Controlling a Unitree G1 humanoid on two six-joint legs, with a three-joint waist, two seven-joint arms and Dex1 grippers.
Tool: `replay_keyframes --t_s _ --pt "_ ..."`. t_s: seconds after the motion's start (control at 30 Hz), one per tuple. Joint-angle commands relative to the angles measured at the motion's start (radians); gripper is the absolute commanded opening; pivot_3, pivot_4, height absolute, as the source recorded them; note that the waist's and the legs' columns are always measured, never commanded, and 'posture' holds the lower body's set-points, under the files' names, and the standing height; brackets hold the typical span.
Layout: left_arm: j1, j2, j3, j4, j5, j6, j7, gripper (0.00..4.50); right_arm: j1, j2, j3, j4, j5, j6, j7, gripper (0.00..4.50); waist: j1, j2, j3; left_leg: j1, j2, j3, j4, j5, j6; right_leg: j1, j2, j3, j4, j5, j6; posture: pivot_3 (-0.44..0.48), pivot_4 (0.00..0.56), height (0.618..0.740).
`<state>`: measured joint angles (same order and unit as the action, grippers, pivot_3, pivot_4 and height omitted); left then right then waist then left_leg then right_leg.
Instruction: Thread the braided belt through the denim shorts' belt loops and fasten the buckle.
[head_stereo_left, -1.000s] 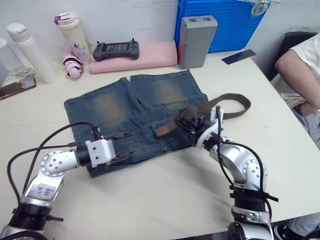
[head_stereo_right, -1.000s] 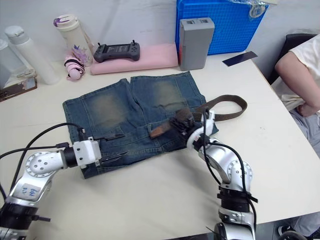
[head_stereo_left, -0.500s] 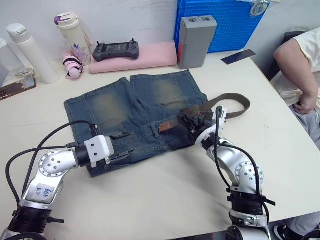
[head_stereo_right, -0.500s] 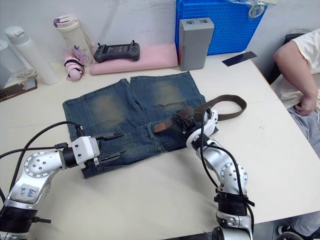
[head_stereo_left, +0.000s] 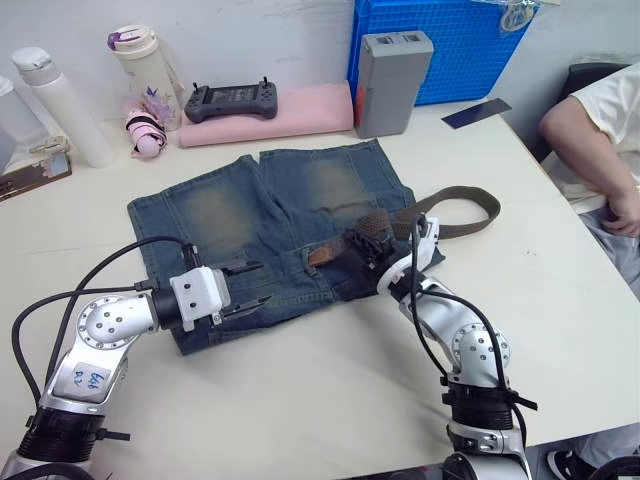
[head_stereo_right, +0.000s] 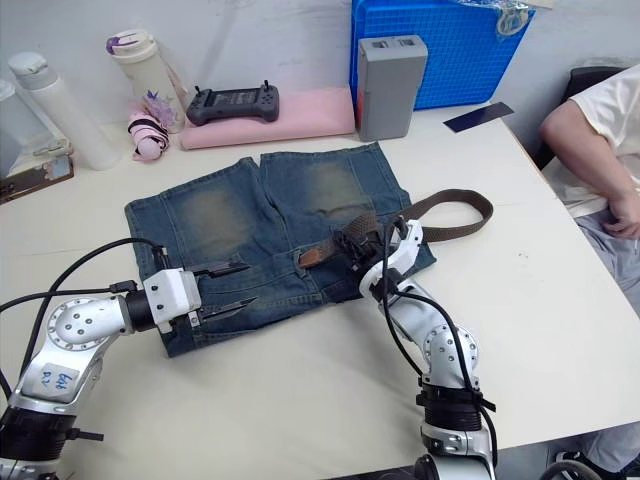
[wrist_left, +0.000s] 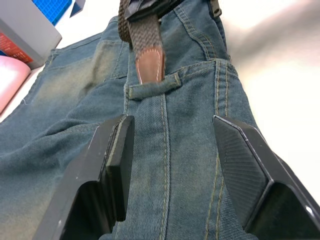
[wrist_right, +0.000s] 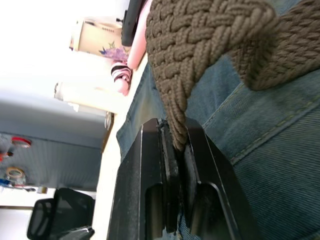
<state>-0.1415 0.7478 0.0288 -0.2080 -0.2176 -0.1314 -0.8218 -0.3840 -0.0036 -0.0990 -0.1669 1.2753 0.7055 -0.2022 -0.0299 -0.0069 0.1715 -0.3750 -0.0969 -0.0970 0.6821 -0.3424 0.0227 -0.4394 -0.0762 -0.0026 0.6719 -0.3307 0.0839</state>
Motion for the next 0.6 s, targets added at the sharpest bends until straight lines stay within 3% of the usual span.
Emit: replay_keyframes --t_s 0.03,0.43,0.6 --pt "-0.007 0.002 0.022 -0.038 0.015 -0.017 0.006 2.77 -0.025 0.013 0.056 -0.022 -0.061 0.021 0.029 0.0 0.0 0.0 0.0 0.0 0.0 0.0 0.0 0.0 0.0 0.0 0.0 0.0 0.0 0.0 0.0 0.0 0.15 0.709" --pt "-0.002 0.004 0.026 -0.035 0.027 -0.034 -0.001 2.77 -0.044 0.018 0.065 -0.018 -0.133 0.092 0.065 0.0 0.001 0.0 0.0 0.0 0.0 0.0 0.0 0.0 0.0 0.0 0.0 0.0 0.001 0.0 0.0 0.0 0.15 0.709" --pt "-0.023 0.026 -0.012 0.062 0.191 -0.267 0.014 2.77 -0.04 0.049 0.105 0.068 -0.175 0.178 0.022 0.0 -0.001 0.0 0.0 0.0 0.0 0.0 0.0 0.0 0.0 0.0 0.0 0.0 0.001 0.0 0.0 0.0 0.15 0.709"
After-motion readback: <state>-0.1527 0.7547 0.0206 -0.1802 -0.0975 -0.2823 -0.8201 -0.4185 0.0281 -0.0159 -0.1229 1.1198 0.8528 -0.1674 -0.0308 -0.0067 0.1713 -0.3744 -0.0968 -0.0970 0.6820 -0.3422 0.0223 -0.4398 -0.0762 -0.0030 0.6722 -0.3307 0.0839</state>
